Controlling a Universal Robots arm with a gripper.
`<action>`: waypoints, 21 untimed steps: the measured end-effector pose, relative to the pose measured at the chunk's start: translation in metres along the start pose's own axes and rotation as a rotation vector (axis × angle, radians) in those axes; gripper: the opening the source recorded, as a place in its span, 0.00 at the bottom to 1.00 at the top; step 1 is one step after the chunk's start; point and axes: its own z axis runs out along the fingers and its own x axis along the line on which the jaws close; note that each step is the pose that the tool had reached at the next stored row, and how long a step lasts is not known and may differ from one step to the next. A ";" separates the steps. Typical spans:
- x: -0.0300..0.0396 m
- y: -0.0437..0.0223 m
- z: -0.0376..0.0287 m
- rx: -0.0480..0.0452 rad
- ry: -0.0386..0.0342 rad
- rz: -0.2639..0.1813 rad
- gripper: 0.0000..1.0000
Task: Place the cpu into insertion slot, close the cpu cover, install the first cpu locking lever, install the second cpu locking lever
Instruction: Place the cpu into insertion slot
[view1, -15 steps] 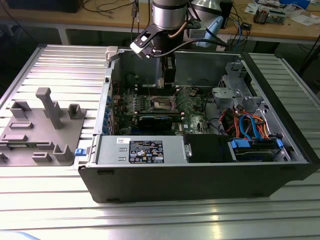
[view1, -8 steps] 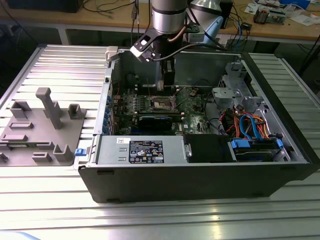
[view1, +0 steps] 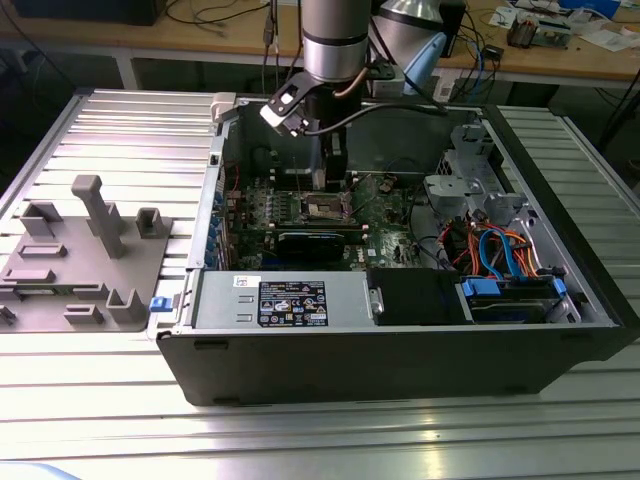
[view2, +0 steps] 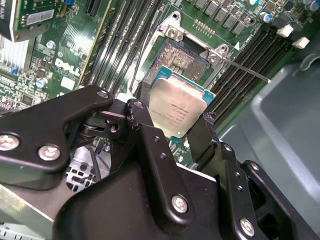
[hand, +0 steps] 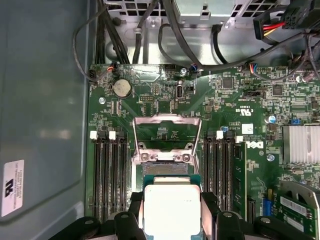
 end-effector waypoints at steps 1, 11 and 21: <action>0.0000 -0.0004 0.0016 0.0001 -0.0001 0.000 0.54; 0.0000 -0.0022 0.0130 0.0000 -0.0002 0.003 0.54; 0.0008 -0.0031 0.0251 0.0000 -0.0002 0.003 0.54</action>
